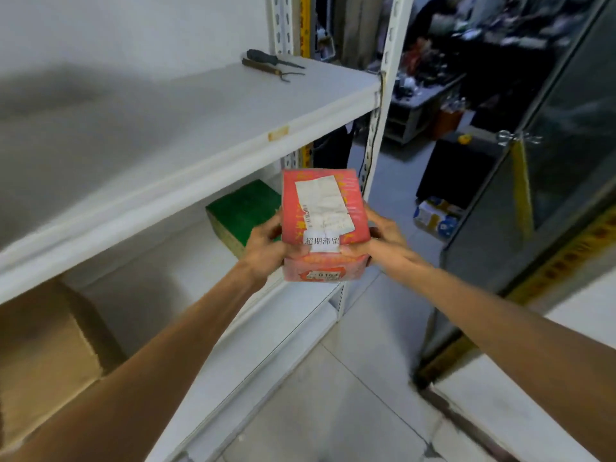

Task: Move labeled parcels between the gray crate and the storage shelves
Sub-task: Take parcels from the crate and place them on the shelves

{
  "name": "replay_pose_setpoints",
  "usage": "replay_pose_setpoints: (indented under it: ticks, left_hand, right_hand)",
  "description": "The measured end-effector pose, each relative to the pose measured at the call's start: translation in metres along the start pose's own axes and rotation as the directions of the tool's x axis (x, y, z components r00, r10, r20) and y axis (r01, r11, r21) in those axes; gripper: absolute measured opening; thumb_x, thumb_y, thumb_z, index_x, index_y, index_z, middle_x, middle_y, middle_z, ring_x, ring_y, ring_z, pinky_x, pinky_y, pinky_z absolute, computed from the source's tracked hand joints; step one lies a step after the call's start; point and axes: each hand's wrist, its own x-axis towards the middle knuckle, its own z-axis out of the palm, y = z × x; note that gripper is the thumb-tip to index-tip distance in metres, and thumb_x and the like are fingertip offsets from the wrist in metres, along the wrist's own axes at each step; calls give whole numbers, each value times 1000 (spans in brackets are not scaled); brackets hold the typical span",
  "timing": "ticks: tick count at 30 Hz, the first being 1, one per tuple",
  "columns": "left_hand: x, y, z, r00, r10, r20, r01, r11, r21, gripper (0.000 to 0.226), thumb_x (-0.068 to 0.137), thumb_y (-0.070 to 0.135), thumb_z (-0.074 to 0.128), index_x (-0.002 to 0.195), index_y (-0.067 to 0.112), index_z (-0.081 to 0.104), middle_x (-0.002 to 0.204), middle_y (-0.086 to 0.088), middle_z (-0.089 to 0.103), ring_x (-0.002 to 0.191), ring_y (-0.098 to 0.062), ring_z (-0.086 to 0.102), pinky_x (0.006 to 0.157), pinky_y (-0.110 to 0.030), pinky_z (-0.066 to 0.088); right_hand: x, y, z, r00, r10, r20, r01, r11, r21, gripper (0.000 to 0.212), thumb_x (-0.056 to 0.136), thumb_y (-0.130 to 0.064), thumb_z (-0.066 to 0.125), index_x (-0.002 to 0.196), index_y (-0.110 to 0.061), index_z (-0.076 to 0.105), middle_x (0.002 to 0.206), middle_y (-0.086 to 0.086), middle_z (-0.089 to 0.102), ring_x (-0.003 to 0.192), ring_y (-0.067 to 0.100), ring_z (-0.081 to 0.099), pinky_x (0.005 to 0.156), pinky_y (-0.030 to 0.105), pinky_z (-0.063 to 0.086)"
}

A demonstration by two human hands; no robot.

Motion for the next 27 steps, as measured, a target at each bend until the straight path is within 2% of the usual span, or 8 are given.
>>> replay_pose_setpoints:
  ticks: [2, 5, 10, 13, 17, 21, 24, 27]
  left_hand:
    - [-2, 2, 20, 997, 16, 72, -16, 1000, -2, 68, 68, -7, 77, 111, 43, 63, 115, 5, 70, 110, -21, 65, 91, -45, 55]
    - [-5, 2, 57, 982, 30, 185, -35, 999, 20, 72, 70, -6, 77, 124, 37, 59, 118, 4, 69, 112, -20, 63, 89, -43, 55]
    - [-11, -3, 131, 905, 5, 425, -24, 999, 39, 75, 69, -7, 78, 126, 37, 58, 115, 4, 70, 111, -18, 63, 80, -31, 55]
    - [-21, -8, 186, 832, -4, 554, -39, 997, 66, 80, 68, -5, 81, 136, 29, 54, 109, 6, 71, 113, -22, 62, 78, -33, 55]
    - [-47, -15, 264, 696, -55, 716, -30, 994, 105, 86, 69, -3, 81, 142, 29, 48, 116, 2, 68, 116, -22, 59, 87, -41, 56]
    - [-88, -17, 339, 514, -51, 856, -51, 995, 90, 90, 66, -6, 82, 142, 26, 46, 114, 2, 69, 108, -17, 61, 80, -27, 57]
    - [-123, -19, 392, 370, -52, 928, -81, 993, 88, 88, 62, -5, 83, 136, 29, 51, 109, 5, 70, 99, -14, 64, 81, -32, 58]
    - [-161, -21, 440, 234, -60, 970, -125, 988, 91, 76, 66, -5, 81, 123, 39, 56, 111, 4, 70, 106, -17, 65, 84, -40, 57]
  right_hand:
    - [-24, 2, -14, 996, 7, -85, -6, 1000, 3, 84, 56, -16, 83, 131, -38, 54, 115, -8, 69, 111, 17, 62, 79, 37, 57]
    - [-63, 10, -40, 979, 36, -199, -29, 999, 40, 78, 54, -17, 83, 124, -40, 57, 113, -4, 70, 110, 22, 63, 79, 43, 59]
    - [-145, 30, -83, 929, 44, -368, -19, 997, 72, 88, 62, -3, 82, 137, -34, 49, 117, 0, 70, 111, 24, 64, 85, 43, 58]
    - [-205, 41, -105, 871, 59, -488, -12, 995, 98, 85, 67, 8, 76, 129, -44, 48, 104, -8, 73, 98, 16, 69, 72, 29, 57]
    - [-287, 54, -122, 725, 105, -680, -19, 991, 133, 76, 61, 1, 72, 123, -40, 53, 96, -7, 74, 87, 9, 70, 62, 22, 55]
    - [-365, 70, -133, 553, 154, -819, 0, 983, 184, 79, 59, -5, 81, 126, -39, 54, 112, 5, 71, 107, 29, 66, 84, 43, 57]
    - [-426, 78, -137, 421, 179, -889, 11, 979, 202, 78, 68, 6, 78, 125, -40, 51, 108, -1, 73, 100, 18, 69, 78, 34, 58]
    - [-480, 83, -137, 264, 221, -939, 1, 973, 230, 81, 70, 7, 77, 132, -34, 47, 109, -4, 71, 98, 11, 69, 77, 28, 58]
